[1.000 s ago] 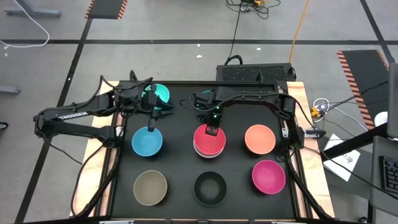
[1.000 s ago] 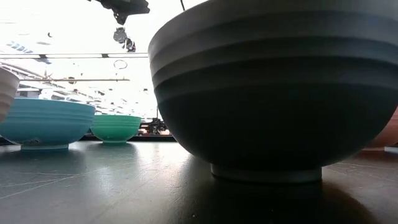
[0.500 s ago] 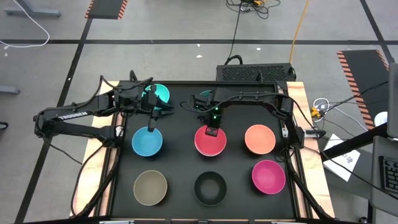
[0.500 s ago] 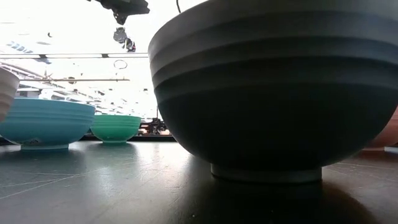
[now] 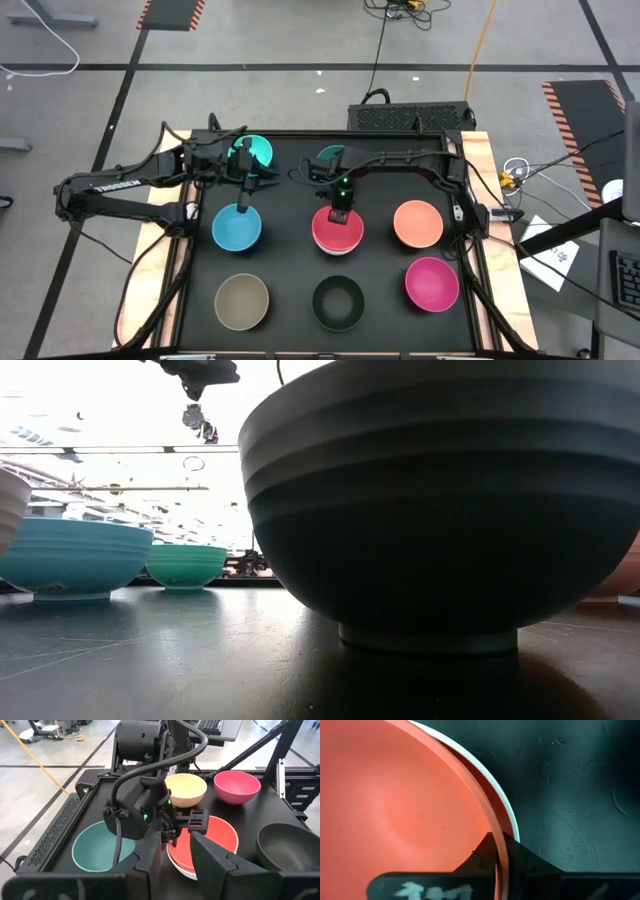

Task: Nest bowls inside each other
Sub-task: Stack the orange bowl on top of the white bowl

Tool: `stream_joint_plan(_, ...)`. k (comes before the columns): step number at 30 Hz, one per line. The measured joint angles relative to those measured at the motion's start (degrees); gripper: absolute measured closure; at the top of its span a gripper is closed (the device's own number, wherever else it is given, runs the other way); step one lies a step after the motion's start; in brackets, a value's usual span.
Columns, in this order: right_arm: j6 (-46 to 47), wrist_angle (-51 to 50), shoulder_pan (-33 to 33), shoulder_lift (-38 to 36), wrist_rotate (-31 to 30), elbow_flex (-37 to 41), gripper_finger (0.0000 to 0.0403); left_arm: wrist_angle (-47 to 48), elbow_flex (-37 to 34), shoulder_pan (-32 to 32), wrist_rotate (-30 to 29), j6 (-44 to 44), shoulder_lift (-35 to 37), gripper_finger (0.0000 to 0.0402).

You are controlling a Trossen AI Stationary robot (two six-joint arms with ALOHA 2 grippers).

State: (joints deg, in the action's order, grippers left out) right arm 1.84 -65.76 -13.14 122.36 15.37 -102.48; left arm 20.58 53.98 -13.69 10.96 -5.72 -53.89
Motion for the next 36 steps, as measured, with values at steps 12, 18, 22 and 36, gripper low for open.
stream_joint_plan(12, 2.0, -0.3, 2.5, -0.1, -4.9, 0.0, 0.0403, 0.6, 0.0, 0.0, 0.0, 0.3, 0.0, 0.0293)
stream_joint_plan(18, 2.7, -0.6, 2.9, -0.1, -8.0, 0.0, 0.0403, 0.6, 0.0, 0.3, 0.1, 0.4, 0.0, 0.0293)
stream_joint_plan(22, 3.0, -0.5, 3.5, 0.0, -9.0, 0.0, 0.0403, 0.6, 0.0, 1.0, 0.1, 0.4, 0.0, 0.0293)
stream_joint_plan(36, 3.9, 0.2, 4.4, -0.1, -10.7, 0.1, 0.0403, 0.6, 0.0, 3.1, 0.1, 0.3, 0.0, 0.0293)
